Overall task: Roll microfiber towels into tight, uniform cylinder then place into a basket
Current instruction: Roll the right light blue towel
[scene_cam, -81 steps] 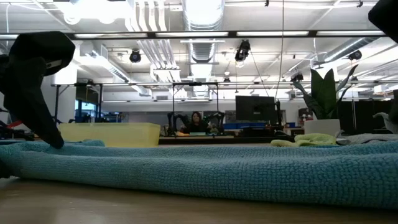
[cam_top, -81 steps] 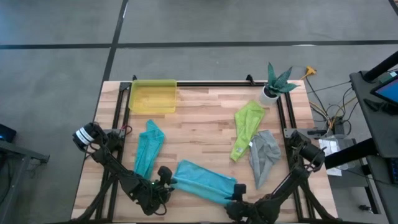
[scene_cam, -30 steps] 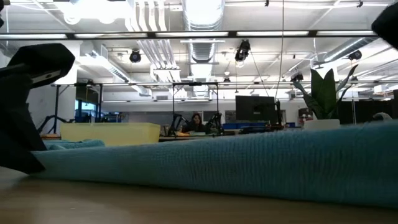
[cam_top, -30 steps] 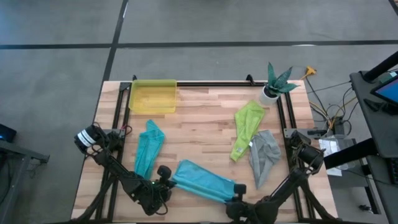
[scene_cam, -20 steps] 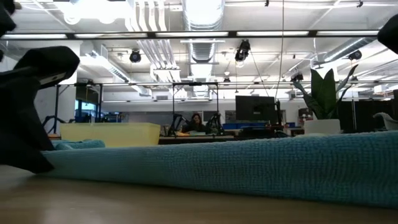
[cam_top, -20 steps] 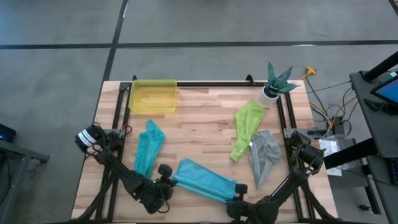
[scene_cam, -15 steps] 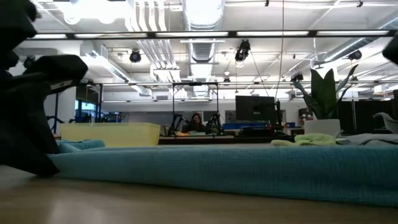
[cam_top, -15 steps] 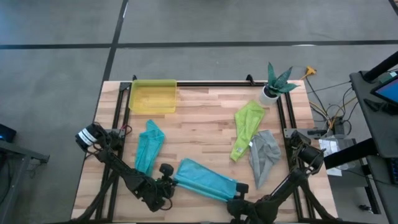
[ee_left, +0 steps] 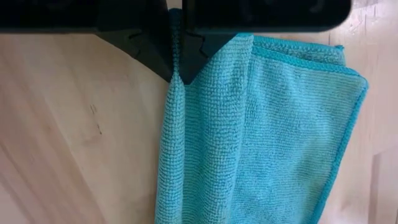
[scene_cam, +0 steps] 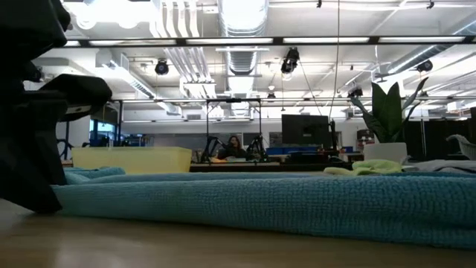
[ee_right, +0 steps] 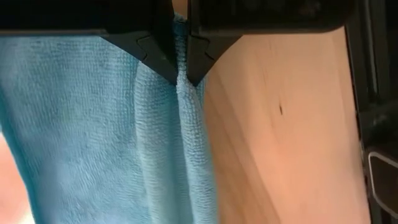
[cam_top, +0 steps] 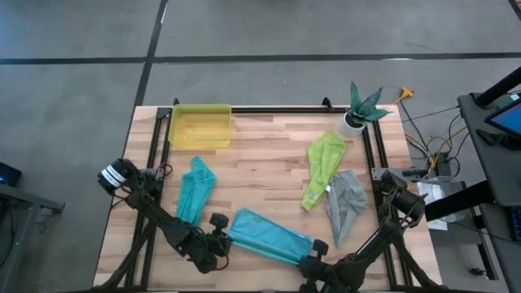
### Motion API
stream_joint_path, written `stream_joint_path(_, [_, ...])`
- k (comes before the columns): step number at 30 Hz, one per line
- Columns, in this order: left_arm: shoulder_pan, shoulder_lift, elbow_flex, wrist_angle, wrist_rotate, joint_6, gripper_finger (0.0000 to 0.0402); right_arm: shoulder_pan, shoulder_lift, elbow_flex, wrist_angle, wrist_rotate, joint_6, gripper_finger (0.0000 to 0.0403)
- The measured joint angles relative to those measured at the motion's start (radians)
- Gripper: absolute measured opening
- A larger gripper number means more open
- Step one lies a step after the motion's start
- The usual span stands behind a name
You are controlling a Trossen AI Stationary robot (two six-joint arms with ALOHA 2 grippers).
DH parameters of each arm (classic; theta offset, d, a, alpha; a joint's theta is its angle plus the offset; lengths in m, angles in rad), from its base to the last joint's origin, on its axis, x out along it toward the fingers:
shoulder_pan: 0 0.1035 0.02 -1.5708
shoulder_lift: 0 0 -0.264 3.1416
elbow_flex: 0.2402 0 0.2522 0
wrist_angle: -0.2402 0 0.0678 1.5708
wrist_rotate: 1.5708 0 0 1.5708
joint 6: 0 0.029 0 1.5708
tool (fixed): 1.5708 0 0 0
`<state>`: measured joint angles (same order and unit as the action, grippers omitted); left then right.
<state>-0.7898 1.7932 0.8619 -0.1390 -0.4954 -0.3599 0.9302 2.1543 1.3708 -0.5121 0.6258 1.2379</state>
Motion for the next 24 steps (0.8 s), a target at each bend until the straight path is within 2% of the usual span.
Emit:
stream_joint_path(12, [-0.004,-0.005,-0.002,0.0,-0.039,0.081,0.0001,0.011,-0.001,-0.047,0.059,0.01,0.165,0.0009])
stream_joint_path(18, [-0.005,-0.019,-0.003,-0.01,-0.038,0.116,0.0001,0.012,-0.004,-0.092,0.146,0.007,0.166,0.0009])
stream_joint_path(24, [-0.005,-0.075,-0.004,-0.036,-0.039,0.181,0.0004,0.012,-0.002,-0.091,0.213,-0.001,0.093,0.0009])
